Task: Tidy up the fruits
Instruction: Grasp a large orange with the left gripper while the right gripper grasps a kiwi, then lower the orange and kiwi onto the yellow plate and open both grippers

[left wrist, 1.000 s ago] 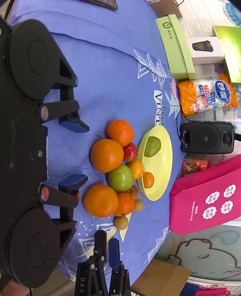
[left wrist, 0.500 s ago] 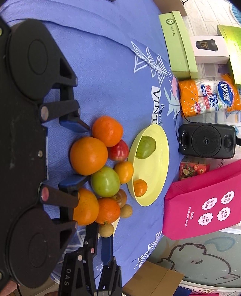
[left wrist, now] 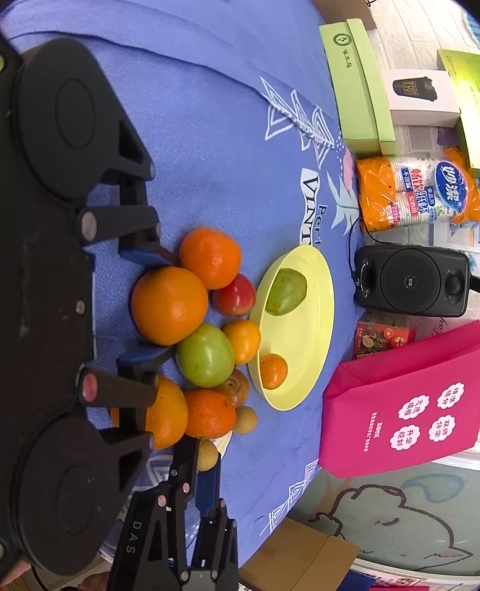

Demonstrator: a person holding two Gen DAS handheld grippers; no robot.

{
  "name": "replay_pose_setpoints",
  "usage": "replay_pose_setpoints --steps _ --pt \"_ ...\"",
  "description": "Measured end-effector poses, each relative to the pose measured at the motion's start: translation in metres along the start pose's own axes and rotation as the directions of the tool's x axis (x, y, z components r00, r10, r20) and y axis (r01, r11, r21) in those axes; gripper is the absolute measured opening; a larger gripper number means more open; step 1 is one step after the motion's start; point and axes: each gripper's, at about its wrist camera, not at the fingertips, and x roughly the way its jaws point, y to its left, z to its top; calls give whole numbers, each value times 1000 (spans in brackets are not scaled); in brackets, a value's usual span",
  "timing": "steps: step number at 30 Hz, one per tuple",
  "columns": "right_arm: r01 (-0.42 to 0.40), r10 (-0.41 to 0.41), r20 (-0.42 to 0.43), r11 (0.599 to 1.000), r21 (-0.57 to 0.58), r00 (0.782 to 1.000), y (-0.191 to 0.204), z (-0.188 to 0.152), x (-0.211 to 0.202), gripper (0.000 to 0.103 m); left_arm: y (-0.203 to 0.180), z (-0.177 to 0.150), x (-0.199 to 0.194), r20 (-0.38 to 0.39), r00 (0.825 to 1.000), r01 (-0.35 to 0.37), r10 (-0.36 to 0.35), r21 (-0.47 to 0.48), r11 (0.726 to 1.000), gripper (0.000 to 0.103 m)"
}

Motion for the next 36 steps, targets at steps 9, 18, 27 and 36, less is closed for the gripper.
replay_pose_setpoints --steps 9,18,27,36 --pt "3 -3 5 1000 11 1000 0 -2 -9 26 1 -5 -13 -4 1000 15 -15 -9 1000 43" --pt "5 -5 14 1000 26 1000 -1 -7 -21 26 1 -14 -33 6 1000 9 -9 -8 1000 43" --pt "15 -16 17 999 45 1000 -4 -13 -36 26 1 -17 -56 26 1000 4 -4 -5 1000 43" --pt "28 -30 46 999 47 998 -11 -12 -54 26 -6 -4 -70 60 997 42 -44 23 999 43"
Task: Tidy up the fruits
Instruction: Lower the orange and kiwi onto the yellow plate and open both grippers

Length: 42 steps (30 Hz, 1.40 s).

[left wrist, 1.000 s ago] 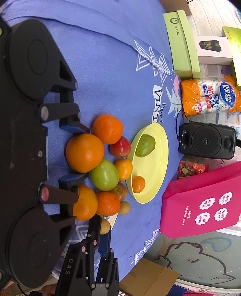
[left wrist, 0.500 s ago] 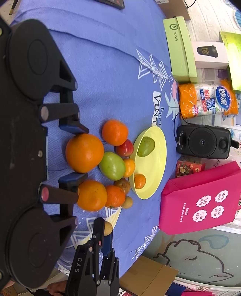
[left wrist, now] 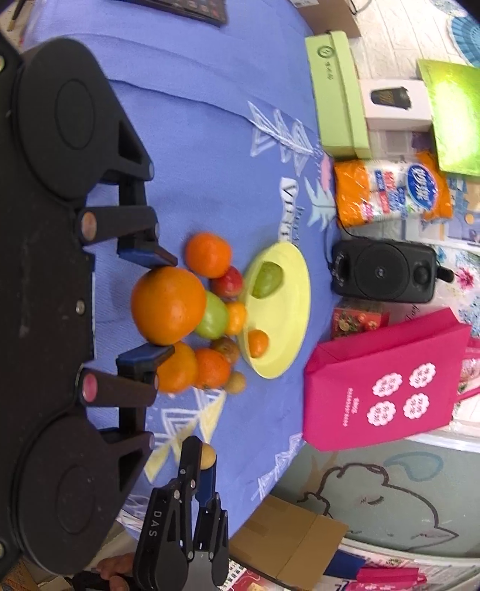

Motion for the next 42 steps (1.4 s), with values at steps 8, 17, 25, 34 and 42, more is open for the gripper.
replay_pose_setpoints --steps 8,17,25,34,42 --pt "8 -7 42 1000 -23 999 -10 26 13 26 -8 44 32 36 999 39 -40 37 999 43" --pt "21 -20 67 1000 -16 998 -35 69 57 26 -8 97 107 9 999 46 -47 31 998 43" --pt "25 -26 -11 997 -68 1000 -41 87 121 26 2 118 177 -94 994 49 -51 -30 998 43" --pt "3 -7 -78 999 -50 997 -48 83 156 26 13 121 206 -127 991 23 -29 -49 999 44" --pt "14 -18 -66 998 -56 998 -44 85 150 27 19 125 181 -81 996 26 -32 -70 997 60"
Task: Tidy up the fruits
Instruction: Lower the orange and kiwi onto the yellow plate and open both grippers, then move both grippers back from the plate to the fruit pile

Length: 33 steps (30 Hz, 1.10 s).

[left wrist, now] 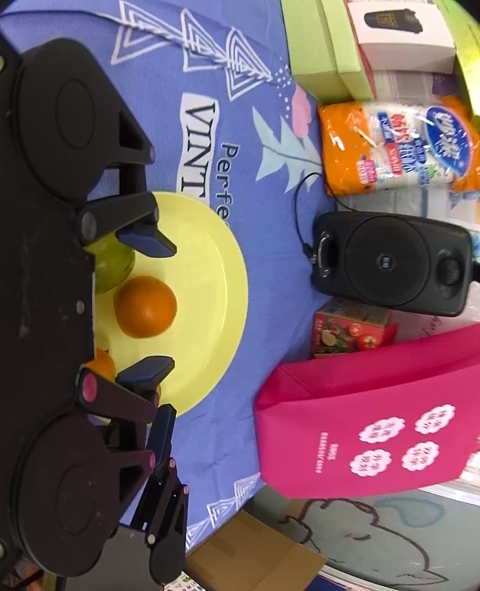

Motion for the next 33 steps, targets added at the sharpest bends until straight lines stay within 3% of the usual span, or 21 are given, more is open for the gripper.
replay_pose_setpoints --steps 8,20,24,33 --pt "-4 4 48 1000 -5 999 8 -4 -34 26 -2 -16 -58 81 996 -25 22 37 999 60" --pt "-38 35 104 999 33 994 23 -39 -105 26 4 -80 -140 147 984 -111 100 68 992 60" --pt "-64 61 86 998 31 994 33 -56 -117 26 4 -105 -145 125 981 -163 151 93 982 60" --pt "-35 34 3 999 41 999 44 -82 -105 29 8 -139 -123 46 974 -223 220 107 969 59"
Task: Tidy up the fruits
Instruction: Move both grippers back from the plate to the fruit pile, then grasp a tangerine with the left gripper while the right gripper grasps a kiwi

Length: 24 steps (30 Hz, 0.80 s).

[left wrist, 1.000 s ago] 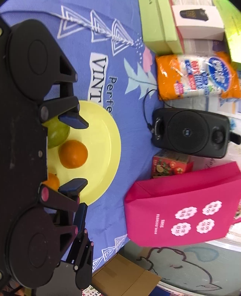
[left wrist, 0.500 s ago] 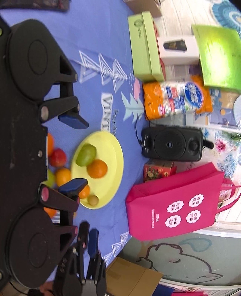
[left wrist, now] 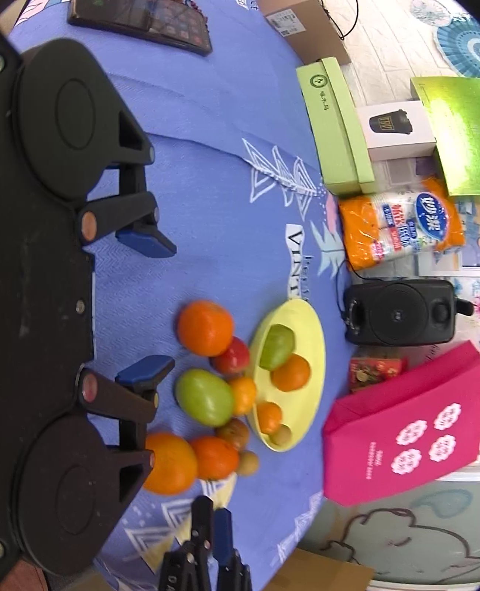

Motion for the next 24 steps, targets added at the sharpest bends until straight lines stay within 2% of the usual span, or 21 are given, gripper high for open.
replay_pose_setpoints --steps 4,17,24 --pt "13 -13 3 1000 -6 1000 2 0 4 31 -3 -3 11 5 1000 -24 24 7 1000 56" --pt "16 -16 4 1000 6 1000 -4 10 26 41 -1 10 38 10 999 33 -33 -5 999 56" --pt "25 -25 -4 1000 1 1000 -7 22 46 42 1 17 46 11 999 45 -45 -18 999 58"
